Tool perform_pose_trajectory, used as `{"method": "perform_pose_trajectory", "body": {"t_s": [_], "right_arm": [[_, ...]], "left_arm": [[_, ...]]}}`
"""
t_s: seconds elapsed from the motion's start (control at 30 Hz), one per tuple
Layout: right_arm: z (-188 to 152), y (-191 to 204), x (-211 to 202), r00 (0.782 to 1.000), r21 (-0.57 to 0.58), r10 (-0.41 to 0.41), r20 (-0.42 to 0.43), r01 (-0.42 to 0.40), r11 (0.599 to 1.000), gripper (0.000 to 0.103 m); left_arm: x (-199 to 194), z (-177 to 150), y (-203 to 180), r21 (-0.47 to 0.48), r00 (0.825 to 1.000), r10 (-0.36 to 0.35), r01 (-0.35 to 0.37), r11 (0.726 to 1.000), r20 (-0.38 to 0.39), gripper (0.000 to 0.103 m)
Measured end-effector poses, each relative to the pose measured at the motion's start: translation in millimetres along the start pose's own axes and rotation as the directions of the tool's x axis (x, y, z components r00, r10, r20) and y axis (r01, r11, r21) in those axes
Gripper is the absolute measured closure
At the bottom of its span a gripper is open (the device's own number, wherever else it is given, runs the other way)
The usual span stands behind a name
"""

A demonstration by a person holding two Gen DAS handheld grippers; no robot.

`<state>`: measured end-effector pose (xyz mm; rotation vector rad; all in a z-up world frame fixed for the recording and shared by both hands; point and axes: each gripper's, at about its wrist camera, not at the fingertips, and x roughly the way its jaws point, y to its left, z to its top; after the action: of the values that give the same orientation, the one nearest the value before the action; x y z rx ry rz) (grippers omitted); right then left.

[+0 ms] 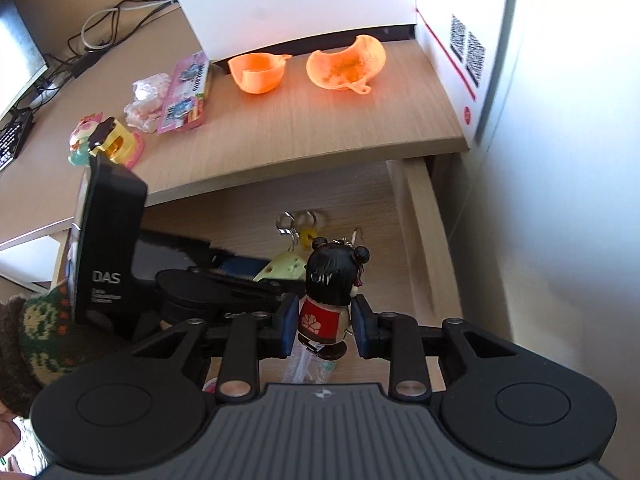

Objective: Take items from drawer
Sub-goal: 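Grasp the yellow-green keychain toy with the left gripper while the right gripper holds the doll, then set the doll on the desk with the right gripper while the left gripper sets the keychain toy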

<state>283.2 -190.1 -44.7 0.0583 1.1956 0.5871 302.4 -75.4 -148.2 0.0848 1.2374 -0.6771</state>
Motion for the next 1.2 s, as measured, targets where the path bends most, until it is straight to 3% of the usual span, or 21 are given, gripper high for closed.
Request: {"method": "perform_pose_trajectory", "body": {"t_s": [0.1,0.23,0.33,0.43,0.6,0.73,0.87,0.93,0.97,1.03,1.07,1.13,1.2], "right_arm": [[-1,4,-1,1.000,-0.007,0.015,-0.005,-0.015,1.000,0.075],[-2,15,-6,0.999,-0.033,0.038,-0.003,-0.038,0.999,0.075],[0,24,-16,0.998,-0.050,0.065,0.020,-0.064,0.997,0.075],[7,30,-34,0.993,-0.050,0.101,0.061,-0.098,0.994,0.075],[29,40,-67,0.977,-0.074,0.133,0.167,-0.122,0.990,0.075],[51,45,-88,0.955,-0.091,0.168,0.245,-0.150,0.984,0.075],[67,51,-91,0.943,-0.114,0.176,0.282,-0.149,0.982,0.075],[72,51,-87,0.944,-0.116,0.172,0.280,-0.145,0.983,0.075],[72,51,-84,0.946,-0.114,0.172,0.275,-0.146,0.983,0.075],[73,48,-76,0.951,-0.108,0.170,0.257,-0.147,0.983,0.075],[73,47,-72,0.954,-0.104,0.165,0.249,-0.143,0.984,0.075],[73,41,-63,0.960,-0.094,0.152,0.233,-0.134,0.987,0.075],[73,36,-55,0.966,-0.079,0.139,0.218,-0.125,0.989,0.075]], "left_arm": [[-29,-23,0,-0.041,0.999,-0.032,0.033,0.999,0.025,0.057],[-86,-57,6,-0.133,0.987,-0.076,0.095,0.987,0.142,0.058],[-135,-69,14,-0.174,0.965,-0.030,0.078,0.982,0.262,0.058],[-182,-76,14,-0.188,0.919,0.044,0.034,0.981,0.392,0.058],[-249,-49,20,-0.163,0.811,0.166,-0.088,0.983,0.561,0.058],[-269,-23,27,-0.153,0.774,0.179,-0.107,0.982,0.608,0.058],[-262,17,39,-0.167,0.740,0.207,-0.129,0.977,0.640,0.058],[-250,39,52,-0.193,0.743,0.225,-0.131,0.972,0.630,0.057],[-243,45,64,-0.202,0.758,0.225,-0.125,0.971,0.612,0.057],[-222,57,87,-0.225,0.804,0.221,-0.112,0.968,0.552,0.057],[-209,61,97,-0.237,0.818,0.225,-0.111,0.965,0.530,0.056],[-185,63,111,-0.254,0.827,0.264,-0.152,0.955,0.496,0.059],[-166,66,122,-0.263,0.827,0.290,-0.179,0.948,0.482,0.055]]}}
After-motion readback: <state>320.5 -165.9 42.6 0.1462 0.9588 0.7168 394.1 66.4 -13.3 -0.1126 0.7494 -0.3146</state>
